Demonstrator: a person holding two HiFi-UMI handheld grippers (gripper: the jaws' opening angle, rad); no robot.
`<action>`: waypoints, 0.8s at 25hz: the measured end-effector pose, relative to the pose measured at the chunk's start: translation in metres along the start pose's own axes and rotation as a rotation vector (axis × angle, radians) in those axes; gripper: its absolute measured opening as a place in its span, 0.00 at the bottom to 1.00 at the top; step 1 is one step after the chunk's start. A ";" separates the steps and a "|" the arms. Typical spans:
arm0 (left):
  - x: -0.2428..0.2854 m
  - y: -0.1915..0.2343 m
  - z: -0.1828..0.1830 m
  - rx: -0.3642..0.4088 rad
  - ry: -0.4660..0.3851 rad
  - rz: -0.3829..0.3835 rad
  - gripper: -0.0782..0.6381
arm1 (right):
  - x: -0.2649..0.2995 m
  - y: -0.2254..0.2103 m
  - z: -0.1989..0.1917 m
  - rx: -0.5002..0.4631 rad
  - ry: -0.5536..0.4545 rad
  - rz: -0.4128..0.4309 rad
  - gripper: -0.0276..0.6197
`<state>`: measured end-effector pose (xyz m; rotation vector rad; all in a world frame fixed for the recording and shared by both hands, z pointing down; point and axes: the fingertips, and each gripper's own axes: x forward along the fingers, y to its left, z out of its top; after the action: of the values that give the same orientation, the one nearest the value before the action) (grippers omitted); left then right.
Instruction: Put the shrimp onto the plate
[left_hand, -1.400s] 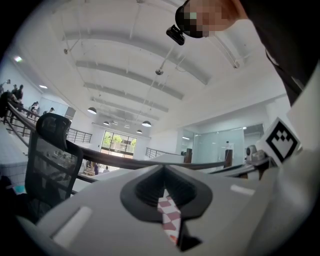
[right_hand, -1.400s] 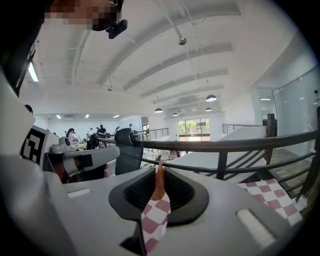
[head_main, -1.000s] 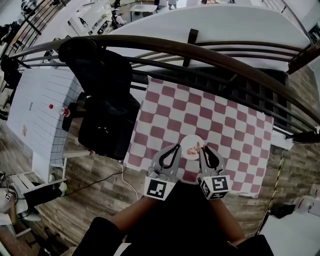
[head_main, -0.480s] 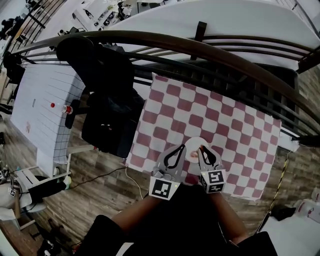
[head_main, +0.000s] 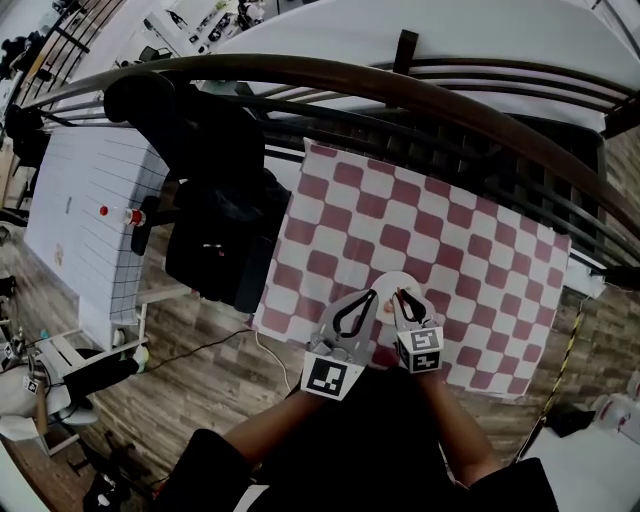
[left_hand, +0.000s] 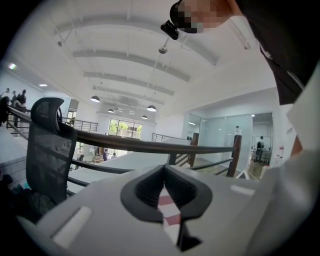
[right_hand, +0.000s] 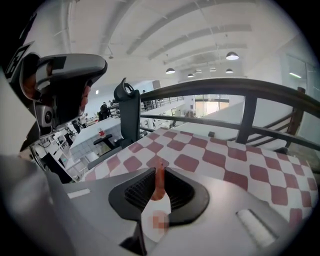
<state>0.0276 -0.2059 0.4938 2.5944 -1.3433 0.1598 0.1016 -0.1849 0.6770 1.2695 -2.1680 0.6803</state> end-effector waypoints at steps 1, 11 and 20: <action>0.000 0.000 -0.002 -0.007 0.004 0.007 0.12 | 0.004 -0.001 -0.005 0.013 0.009 0.003 0.13; -0.005 0.003 -0.003 -0.008 0.027 0.040 0.12 | 0.036 -0.015 -0.039 0.038 0.063 -0.012 0.13; -0.007 0.007 -0.011 -0.029 0.036 0.087 0.12 | 0.066 -0.019 -0.064 0.016 0.131 0.025 0.13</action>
<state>0.0178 -0.2017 0.5043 2.4985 -1.4357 0.1991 0.1034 -0.1918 0.7709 1.1743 -2.0784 0.7709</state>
